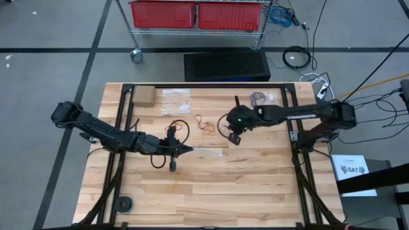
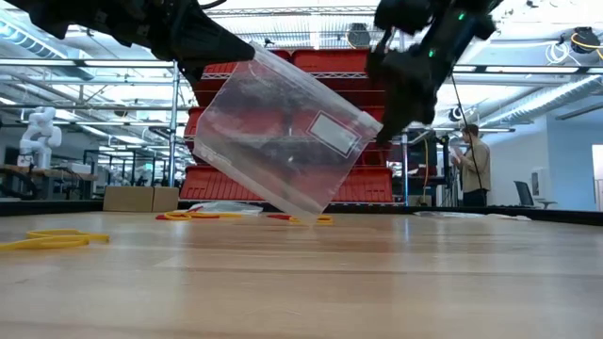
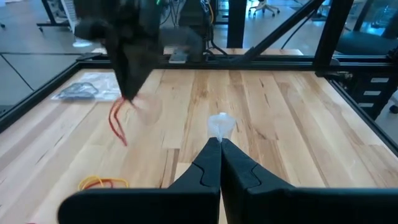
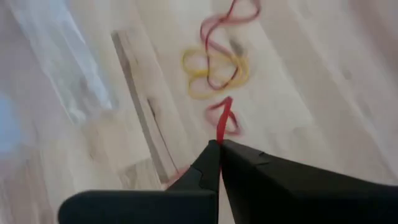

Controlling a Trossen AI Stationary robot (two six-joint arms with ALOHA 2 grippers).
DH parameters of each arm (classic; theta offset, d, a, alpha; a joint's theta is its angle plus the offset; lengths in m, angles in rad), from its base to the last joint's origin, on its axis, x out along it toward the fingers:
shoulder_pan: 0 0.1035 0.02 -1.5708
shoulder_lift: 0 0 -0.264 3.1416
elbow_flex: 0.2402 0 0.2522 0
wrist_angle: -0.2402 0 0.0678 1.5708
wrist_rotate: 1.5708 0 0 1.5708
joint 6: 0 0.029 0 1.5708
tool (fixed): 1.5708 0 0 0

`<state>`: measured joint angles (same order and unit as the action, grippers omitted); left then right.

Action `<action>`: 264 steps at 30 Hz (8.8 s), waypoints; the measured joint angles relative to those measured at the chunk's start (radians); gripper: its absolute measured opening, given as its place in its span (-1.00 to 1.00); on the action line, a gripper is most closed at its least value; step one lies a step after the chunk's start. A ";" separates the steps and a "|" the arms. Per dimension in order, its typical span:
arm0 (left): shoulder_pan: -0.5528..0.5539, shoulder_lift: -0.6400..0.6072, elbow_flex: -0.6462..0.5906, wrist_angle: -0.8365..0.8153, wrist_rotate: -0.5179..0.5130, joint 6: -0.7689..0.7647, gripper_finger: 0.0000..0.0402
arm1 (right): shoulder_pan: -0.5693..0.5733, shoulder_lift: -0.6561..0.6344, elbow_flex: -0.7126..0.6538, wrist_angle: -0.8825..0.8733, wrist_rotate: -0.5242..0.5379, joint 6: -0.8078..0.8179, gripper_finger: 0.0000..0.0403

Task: Sort rubber bands
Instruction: Put the top right red rubber band into the bottom right transparent zip lock bag, then put the right red rubber band into the bottom right transparent zip lock bag

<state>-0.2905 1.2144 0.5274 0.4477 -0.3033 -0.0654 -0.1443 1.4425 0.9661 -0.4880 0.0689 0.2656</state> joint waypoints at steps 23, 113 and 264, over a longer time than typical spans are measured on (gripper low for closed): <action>0.001 0.000 0.000 -0.008 -0.014 -0.006 -1.00 | 0.351 0.112 0.361 -0.007 0.247 -0.007 -1.00; 0.001 0.000 0.000 -0.005 -0.021 -0.006 -1.00 | 0.372 0.177 0.420 -0.075 0.136 0.063 -1.00; -0.093 -0.375 -0.043 -0.389 -0.368 -0.035 -1.00 | 0.036 0.204 0.118 -0.108 0.237 0.165 -0.28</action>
<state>-0.3832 0.8394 0.4839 0.0582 -0.6712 -0.1009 -0.1085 1.6466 1.0840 -0.5962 0.3057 0.4309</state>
